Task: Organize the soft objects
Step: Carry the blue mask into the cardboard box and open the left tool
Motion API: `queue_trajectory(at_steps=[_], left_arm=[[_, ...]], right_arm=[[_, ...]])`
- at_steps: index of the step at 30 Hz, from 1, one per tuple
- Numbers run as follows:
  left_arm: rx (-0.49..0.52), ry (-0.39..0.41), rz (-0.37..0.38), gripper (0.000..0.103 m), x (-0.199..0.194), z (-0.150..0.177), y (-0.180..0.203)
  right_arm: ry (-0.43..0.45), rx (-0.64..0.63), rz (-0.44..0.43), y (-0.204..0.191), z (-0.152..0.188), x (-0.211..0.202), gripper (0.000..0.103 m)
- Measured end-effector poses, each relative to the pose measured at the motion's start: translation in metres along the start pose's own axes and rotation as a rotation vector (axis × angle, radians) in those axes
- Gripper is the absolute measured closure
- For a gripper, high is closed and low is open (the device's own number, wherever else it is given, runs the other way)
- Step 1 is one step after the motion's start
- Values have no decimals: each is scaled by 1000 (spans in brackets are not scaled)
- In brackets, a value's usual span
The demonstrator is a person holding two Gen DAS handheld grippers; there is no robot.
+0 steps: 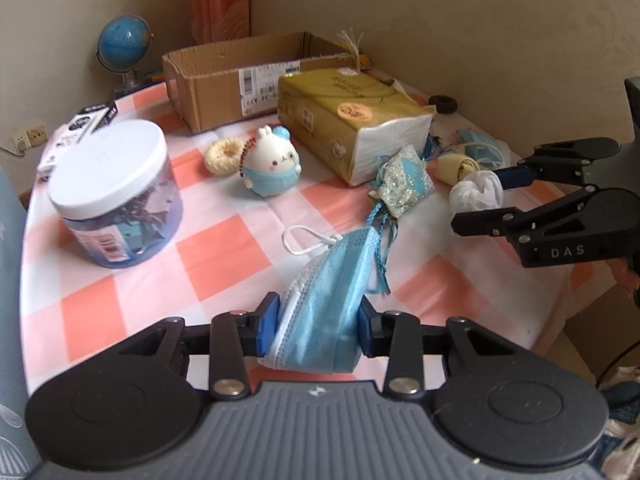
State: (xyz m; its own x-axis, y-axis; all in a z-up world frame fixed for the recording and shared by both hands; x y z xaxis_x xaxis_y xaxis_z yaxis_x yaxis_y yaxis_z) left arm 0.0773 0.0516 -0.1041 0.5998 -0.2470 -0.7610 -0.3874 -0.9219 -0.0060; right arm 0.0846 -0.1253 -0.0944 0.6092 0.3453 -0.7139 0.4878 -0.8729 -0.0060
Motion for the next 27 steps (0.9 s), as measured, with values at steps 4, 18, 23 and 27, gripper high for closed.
queue_trajectory(at_steps=[4,18,23,27], left_arm=[[1,11,-24,65,-20,-5,-4],[49,106,-66,65,-31,-83,-13],[92,148,-91,65,-9,-138,-19],[75,154,-88,65,18,-183,-31]], right_arm=[[18,-8,-13,-2,-4,-13,41],[101,-32,-59,0,-37,-53,41],[117,-17,-55,10,-48,-58,41],[132,-1,-55,20,-57,-60,41]])
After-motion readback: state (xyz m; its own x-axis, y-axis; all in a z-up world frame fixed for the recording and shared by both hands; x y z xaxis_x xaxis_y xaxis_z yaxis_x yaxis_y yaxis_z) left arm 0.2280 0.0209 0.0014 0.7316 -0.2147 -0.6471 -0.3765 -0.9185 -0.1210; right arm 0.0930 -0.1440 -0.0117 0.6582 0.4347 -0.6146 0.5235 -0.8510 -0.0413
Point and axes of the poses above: each gripper's, at about its wrist camera, not at the fingertips, and x roughly the way its jaws point, y to its right, z to its underside, the point moved 6 cm from there along x, roughly the way its jaws point, and after that the axes turned 5 degrees about -z, right-handed, at the moved point
